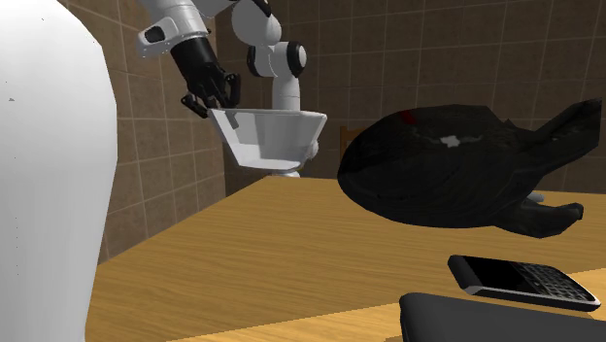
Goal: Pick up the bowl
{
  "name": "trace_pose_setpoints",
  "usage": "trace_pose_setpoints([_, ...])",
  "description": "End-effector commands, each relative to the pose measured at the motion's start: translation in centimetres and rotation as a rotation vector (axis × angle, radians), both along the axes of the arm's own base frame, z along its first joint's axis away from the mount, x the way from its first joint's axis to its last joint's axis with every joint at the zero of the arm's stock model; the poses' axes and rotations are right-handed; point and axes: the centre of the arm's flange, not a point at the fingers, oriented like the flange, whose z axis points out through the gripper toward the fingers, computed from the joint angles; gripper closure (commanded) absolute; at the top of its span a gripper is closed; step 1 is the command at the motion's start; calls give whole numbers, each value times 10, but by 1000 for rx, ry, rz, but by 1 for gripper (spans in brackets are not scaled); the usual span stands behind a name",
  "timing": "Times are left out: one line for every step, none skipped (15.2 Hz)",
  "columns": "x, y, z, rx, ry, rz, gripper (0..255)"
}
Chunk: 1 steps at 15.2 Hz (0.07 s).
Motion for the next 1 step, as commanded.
trace_pose_setpoints([0,1,4,0,-1,0,255])
